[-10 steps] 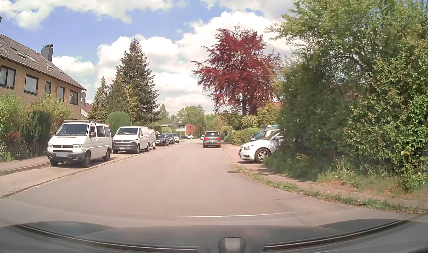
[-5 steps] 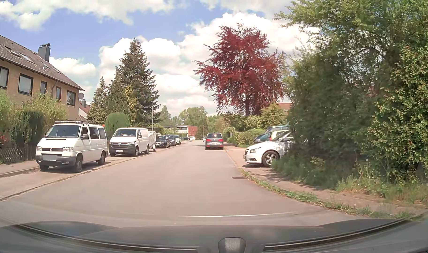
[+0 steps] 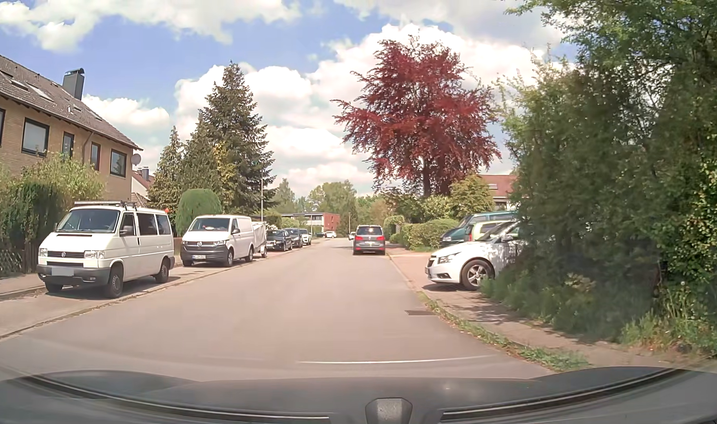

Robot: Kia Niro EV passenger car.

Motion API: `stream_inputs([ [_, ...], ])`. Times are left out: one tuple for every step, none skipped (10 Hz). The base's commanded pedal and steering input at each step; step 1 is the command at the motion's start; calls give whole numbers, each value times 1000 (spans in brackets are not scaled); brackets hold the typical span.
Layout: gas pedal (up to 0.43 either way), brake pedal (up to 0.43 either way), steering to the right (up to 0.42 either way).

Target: Follow the waypoints while adhering to traffic rules and regulations

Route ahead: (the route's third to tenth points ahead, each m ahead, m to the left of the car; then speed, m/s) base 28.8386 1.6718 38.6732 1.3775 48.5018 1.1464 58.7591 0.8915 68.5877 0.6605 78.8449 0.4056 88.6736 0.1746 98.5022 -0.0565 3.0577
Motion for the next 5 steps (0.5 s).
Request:
stream_inputs([
  [157,0,-55],
  [157,0,-54],
  [157,0,-53],
  [157,0,-52],
  [157,0,-49],
])
